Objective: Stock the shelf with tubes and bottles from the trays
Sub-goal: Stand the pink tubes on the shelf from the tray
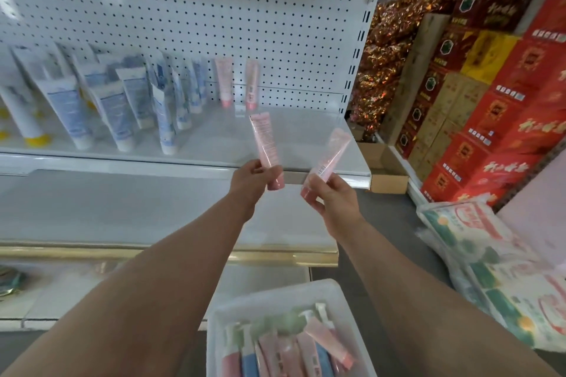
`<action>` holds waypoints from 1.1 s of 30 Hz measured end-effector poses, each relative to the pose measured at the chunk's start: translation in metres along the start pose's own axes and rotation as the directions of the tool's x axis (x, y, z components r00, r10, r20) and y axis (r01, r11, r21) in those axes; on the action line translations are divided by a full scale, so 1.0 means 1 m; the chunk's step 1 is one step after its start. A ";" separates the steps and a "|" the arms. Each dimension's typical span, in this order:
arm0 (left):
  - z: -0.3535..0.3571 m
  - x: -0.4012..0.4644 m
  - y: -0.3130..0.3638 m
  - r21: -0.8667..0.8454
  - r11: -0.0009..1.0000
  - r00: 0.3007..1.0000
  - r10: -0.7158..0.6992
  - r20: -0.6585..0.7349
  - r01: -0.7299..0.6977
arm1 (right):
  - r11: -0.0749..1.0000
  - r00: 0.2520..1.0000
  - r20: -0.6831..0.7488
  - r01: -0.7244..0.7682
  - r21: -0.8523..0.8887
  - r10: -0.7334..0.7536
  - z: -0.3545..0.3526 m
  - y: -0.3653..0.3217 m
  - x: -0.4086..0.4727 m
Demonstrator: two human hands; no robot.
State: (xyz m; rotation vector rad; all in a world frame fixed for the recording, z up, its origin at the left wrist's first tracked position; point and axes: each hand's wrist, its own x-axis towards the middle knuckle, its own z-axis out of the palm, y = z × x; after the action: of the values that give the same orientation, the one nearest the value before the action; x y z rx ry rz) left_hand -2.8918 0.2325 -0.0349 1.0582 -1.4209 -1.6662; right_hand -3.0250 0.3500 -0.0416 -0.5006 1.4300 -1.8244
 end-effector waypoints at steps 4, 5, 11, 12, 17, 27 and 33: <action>-0.013 0.023 0.013 0.110 0.991 0.996 0.082 -0.038 -0.077 | 0.998 0.999 0.014 0.041 -0.051 -0.041 0.024 -0.008 0.019; -0.017 0.030 0.014 0.137 0.987 0.994 0.093 -0.051 -0.085 | 0.996 0.998 0.013 0.055 -0.073 -0.054 0.029 -0.008 0.026; -0.035 0.072 0.020 0.313 0.945 0.972 0.156 -0.177 -0.094 | 0.933 0.984 -0.040 0.154 -0.325 -0.176 0.061 0.005 0.074; -0.039 0.080 0.021 0.337 0.937 0.967 0.168 -0.190 -0.096 | 0.922 0.981 -0.052 0.157 -0.353 -0.187 0.067 0.007 0.082; -0.057 0.123 0.022 0.484 0.868 0.952 0.232 -0.200 -0.110 | 0.837 0.965 -0.064 0.185 -0.516 -0.254 0.095 0.013 0.119; -0.065 0.212 0.022 0.517 0.853 0.927 0.248 -0.282 -0.071 | 0.760 0.947 -0.137 0.142 -0.635 -0.292 0.127 0.010 0.200; -0.069 0.260 0.032 0.575 0.817 0.888 0.239 -0.393 0.034 | 0.755 0.944 -0.154 0.128 -0.643 -0.292 0.139 0.010 0.250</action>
State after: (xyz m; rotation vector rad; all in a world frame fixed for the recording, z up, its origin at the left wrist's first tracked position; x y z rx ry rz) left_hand -2.9397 -0.0338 -0.0451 1.5405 -1.6489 -0.8197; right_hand -3.0855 0.0705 -0.0446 -0.8159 2.2588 -1.5749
